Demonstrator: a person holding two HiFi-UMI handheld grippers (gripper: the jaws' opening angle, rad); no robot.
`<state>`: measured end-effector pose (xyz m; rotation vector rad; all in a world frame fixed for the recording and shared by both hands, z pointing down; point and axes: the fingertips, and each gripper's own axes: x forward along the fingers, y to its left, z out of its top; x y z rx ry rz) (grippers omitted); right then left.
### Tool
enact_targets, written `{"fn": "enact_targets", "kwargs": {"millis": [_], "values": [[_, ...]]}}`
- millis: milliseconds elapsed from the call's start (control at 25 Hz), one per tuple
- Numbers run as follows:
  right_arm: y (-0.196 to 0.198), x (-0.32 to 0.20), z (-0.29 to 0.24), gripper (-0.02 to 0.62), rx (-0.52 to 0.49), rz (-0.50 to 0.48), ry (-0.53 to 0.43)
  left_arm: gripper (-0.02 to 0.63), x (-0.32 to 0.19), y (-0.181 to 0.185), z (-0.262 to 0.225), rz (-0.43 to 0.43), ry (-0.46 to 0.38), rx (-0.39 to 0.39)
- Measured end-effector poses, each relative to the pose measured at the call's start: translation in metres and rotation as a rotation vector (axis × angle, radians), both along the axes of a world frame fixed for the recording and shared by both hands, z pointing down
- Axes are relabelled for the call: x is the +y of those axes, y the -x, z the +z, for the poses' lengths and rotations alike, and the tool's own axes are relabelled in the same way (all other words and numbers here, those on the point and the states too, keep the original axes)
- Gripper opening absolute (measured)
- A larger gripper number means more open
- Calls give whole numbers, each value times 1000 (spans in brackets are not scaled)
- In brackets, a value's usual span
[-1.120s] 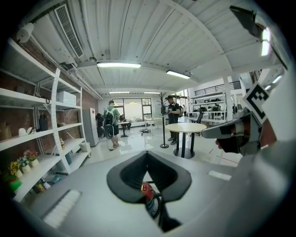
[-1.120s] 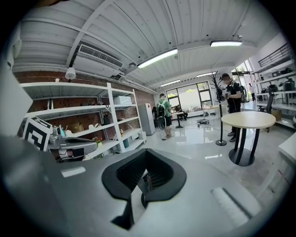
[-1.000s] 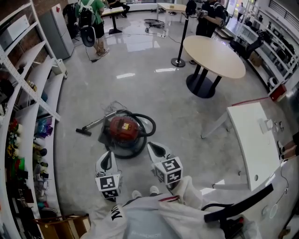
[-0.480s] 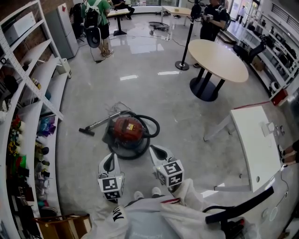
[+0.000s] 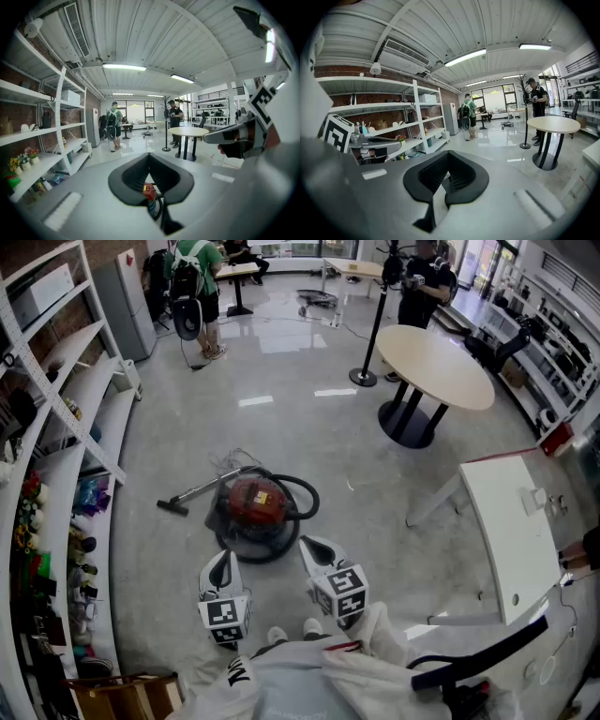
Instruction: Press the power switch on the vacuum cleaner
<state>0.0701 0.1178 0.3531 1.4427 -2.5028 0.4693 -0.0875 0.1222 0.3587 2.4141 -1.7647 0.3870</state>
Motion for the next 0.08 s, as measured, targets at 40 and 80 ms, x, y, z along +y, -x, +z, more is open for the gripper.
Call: {"fn": "enact_targets", "kwargs": {"millis": [40,80], "values": [[0,1,0,-1,0,0,1,0,0,0,0,0,2,1],[1,1,0,-1,0,0,2,0,1,0,0,-1,4,3]]}}
